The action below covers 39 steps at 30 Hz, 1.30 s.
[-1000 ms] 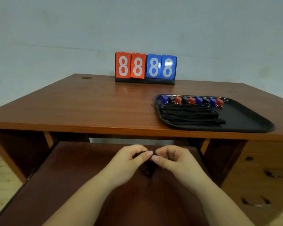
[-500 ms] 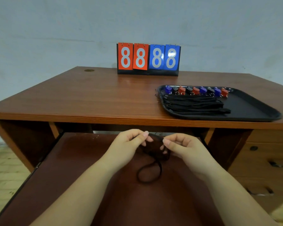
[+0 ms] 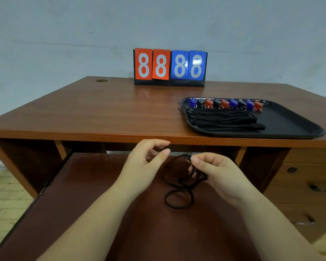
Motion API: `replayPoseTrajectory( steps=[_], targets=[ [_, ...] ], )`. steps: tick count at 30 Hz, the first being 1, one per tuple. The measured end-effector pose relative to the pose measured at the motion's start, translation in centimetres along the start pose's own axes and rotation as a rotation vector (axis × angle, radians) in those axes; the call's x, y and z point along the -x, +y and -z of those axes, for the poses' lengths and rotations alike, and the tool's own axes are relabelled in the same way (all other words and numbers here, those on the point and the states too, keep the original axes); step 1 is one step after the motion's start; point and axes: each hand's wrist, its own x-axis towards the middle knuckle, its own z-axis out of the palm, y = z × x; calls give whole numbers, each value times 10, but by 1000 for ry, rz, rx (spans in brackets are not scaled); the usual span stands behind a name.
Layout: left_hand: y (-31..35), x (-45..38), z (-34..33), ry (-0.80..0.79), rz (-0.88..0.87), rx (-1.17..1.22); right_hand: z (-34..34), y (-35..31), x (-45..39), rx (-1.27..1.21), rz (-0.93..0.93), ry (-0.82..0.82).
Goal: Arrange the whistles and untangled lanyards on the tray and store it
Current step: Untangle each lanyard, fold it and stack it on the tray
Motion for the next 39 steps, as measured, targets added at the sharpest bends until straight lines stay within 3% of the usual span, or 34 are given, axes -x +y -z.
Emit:
replayPoseTrajectory(
  steps=[4,9,13,16,19,22,25,27,29,33,36,39],
  targets=[
    [11,7,-5,-194,-81,72,-5,0,2,-70,-27,-43],
    [13,8,-10,-134,-125,152,-9,-1,5,-41,-38,-83],
    [17,6,-8,-23,19,292,-7,-3,3,1,-35,-42],
    [14,0,-3,97,140,374,9,-7,1,256,-13,117],
    [11,-2,0,116,244,521,26,-5,0,624,-103,169],
    [12,-2,-3,89,283,534,24,-1,1,779,-60,238],
    [12,1,-9,46,284,490,7,-5,3,540,87,222],
    [12,3,-12,20,274,443,-6,-7,7,296,64,93],
    [11,5,-16,-4,262,421,-15,-5,9,204,29,-7],
    [14,7,-17,-17,271,455,-18,-2,8,31,-39,-8],
    [13,2,-12,-6,310,503,-16,-1,7,52,-16,62],
    [18,0,-9,4,404,585,-17,1,7,238,53,143]
  ],
)
